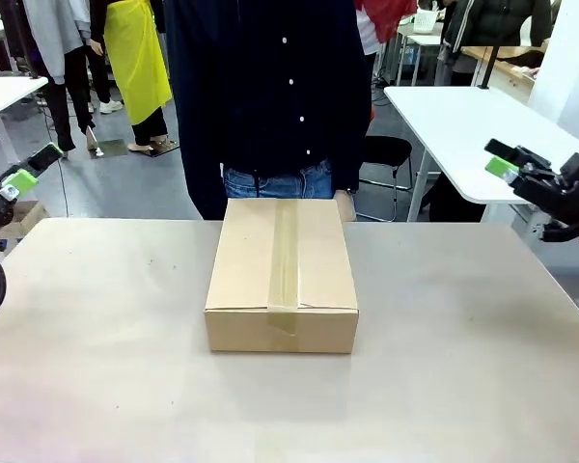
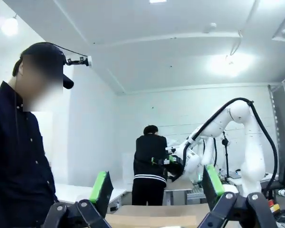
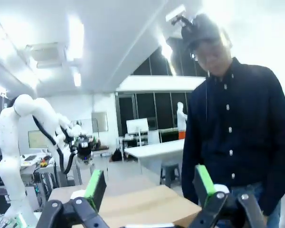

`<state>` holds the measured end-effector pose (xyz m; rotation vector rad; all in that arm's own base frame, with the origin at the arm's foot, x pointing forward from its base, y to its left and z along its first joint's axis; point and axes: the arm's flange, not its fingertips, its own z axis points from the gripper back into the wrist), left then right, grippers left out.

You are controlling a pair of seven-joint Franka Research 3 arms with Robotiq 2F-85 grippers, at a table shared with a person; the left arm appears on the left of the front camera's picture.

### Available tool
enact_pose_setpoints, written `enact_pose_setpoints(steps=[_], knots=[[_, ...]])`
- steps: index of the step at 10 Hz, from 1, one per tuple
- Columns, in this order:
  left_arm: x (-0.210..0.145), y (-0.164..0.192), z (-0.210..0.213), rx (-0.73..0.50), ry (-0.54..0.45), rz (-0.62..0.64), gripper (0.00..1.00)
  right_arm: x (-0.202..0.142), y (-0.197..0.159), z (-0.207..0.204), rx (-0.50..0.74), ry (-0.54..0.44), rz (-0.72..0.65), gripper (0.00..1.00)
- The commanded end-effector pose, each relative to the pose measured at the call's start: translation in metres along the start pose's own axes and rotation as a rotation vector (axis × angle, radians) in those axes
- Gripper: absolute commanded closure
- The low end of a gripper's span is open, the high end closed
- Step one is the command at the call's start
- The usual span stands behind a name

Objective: Pack the gift set into the box.
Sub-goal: Press and hold the closed box until the human finishes sealing it.

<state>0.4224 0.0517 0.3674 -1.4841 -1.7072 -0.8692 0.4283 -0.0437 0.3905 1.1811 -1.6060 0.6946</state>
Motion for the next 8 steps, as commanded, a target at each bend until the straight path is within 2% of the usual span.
enact_pose_setpoints(steps=[1,8], knots=[[-0.0139,0.0200,-0.0608,-0.129,0.105,0.011,0.00,-0.0082,-0.0155,-0.0655,0.123,0.145,-0.028,0.00],[-0.0139,0.0200,-0.0608,-0.129,0.105,0.011,0.00,-0.0082,-0.0155,-0.0655,0.123,0.145,-0.028,0.00]])
